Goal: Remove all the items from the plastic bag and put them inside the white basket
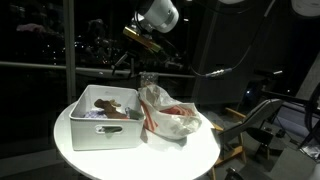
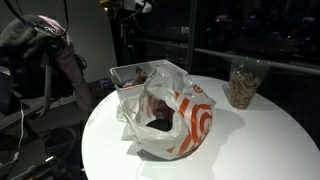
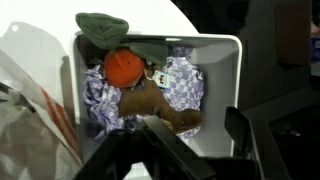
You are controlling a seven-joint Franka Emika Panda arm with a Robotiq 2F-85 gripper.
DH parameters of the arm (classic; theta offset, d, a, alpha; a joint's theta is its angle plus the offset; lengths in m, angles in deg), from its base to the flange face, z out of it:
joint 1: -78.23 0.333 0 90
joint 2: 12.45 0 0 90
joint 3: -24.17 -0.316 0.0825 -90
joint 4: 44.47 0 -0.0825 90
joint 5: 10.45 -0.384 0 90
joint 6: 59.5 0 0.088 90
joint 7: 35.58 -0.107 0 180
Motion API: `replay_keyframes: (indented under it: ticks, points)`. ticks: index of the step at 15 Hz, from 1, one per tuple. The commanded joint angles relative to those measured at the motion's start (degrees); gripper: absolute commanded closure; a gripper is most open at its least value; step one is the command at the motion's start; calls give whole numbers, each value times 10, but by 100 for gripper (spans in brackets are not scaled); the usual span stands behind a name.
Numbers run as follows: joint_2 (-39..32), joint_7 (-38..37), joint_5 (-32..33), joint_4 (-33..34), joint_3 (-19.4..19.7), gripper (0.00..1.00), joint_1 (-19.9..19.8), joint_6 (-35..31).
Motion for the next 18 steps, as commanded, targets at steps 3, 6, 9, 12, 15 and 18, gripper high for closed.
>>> replay_keyframes:
  ticks: [3, 6, 9, 12, 15, 18]
  points:
    - [64, -91, 64, -74, 69, 0, -22, 46]
    - [66, -140, 90, -106, 95, 0, -43, 60]
    - [65, -206, 119, -140, 113, 1, -53, 76]
    - [62, -263, 132, -167, 124, 0, -65, 89]
    - [50, -292, 122, -181, 131, 0, -78, 103]
    - [20, -306, 122, -179, 133, 0, -86, 120]
